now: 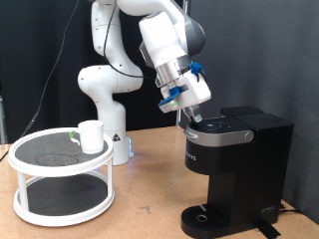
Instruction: Make a cup of coffee with the keurig machine
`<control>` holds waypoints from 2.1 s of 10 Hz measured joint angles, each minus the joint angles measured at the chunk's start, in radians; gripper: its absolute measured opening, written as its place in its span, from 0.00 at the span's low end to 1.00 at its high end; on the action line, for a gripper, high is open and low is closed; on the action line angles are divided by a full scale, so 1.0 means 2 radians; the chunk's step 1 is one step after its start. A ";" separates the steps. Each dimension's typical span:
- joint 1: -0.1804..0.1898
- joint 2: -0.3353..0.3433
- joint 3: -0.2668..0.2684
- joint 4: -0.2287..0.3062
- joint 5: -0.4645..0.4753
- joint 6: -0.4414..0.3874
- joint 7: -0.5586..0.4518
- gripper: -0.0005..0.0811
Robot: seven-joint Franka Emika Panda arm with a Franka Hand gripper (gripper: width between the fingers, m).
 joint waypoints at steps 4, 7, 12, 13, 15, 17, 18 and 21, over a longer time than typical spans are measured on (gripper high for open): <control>0.003 -0.006 -0.018 0.009 0.075 -0.041 -0.035 0.01; 0.003 -0.022 -0.036 0.029 0.131 -0.078 -0.053 0.01; -0.002 -0.034 -0.048 0.039 0.123 -0.137 -0.053 0.01; -0.005 -0.036 -0.052 0.038 0.110 -0.169 -0.053 0.01; -0.013 -0.050 -0.066 0.037 0.090 -0.234 -0.054 0.01; -0.021 -0.072 -0.075 0.027 0.074 -0.256 -0.061 0.01; -0.025 -0.084 -0.075 0.020 0.071 -0.256 -0.062 0.01; -0.027 -0.095 -0.080 0.011 0.071 -0.274 -0.073 0.01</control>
